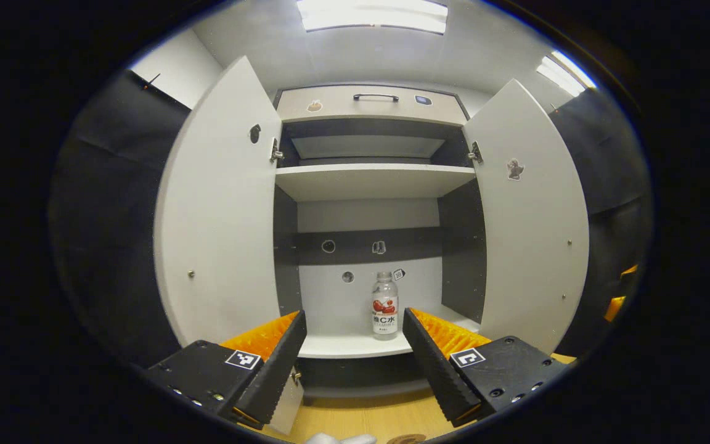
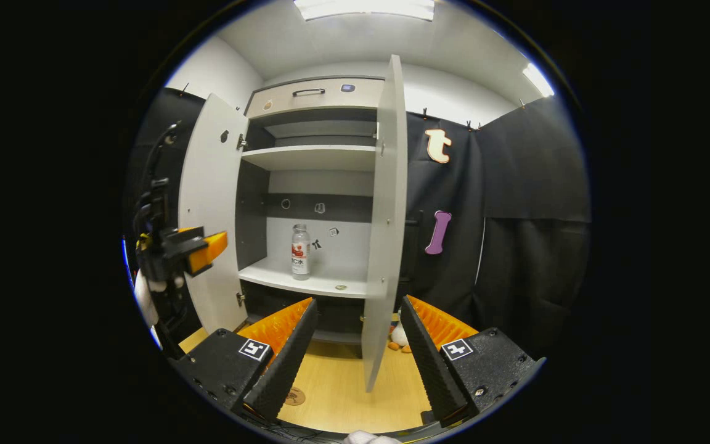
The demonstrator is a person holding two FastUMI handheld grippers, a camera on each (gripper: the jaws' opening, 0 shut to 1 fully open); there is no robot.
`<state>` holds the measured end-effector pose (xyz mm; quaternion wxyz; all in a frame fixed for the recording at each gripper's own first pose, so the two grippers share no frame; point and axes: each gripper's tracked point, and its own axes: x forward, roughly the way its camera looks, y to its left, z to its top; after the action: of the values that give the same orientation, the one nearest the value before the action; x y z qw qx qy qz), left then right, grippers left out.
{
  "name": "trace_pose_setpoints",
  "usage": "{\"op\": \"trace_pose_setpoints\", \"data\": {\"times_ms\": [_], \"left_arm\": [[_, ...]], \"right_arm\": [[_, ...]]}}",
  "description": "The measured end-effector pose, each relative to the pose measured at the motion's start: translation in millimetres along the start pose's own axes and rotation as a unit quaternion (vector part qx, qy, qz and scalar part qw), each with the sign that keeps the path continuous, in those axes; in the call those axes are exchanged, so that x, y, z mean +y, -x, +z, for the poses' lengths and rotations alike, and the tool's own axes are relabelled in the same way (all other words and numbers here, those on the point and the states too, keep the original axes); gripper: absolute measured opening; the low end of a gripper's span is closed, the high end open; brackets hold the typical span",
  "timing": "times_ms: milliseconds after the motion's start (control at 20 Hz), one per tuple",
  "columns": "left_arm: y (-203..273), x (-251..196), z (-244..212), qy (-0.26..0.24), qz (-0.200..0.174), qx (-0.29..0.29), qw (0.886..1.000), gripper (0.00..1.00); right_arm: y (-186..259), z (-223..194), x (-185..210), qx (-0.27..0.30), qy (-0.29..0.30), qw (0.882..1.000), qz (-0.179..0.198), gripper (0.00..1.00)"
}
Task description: Grasp the bottle in the cabinet with the left hand and place it on the coaster, then close the right door with the right hand and the left door with the left hand.
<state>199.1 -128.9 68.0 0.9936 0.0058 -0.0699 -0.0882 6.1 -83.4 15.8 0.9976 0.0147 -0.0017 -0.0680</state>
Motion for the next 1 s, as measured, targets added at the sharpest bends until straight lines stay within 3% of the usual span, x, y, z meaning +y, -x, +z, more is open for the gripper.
{"op": "trace_pose_setpoints", "data": {"times_ms": [350,600,1000], "left_arm": [[-135,-40,4,0.002,-0.021,-0.019,1.000,0.95],[-217,-44,-29,-0.001,0.000,-0.001,1.000,0.96],[-289,-41,-104,-0.014,0.018,0.055,0.998,0.96]], "right_arm": [[-13,1,-15,0.015,-0.011,1.000,-0.014,0.83],[-16,-2,-31,0.029,-0.016,0.999,-0.035,0.84],[-18,-20,-56,0.053,-0.011,0.996,-0.067,0.83]]}}
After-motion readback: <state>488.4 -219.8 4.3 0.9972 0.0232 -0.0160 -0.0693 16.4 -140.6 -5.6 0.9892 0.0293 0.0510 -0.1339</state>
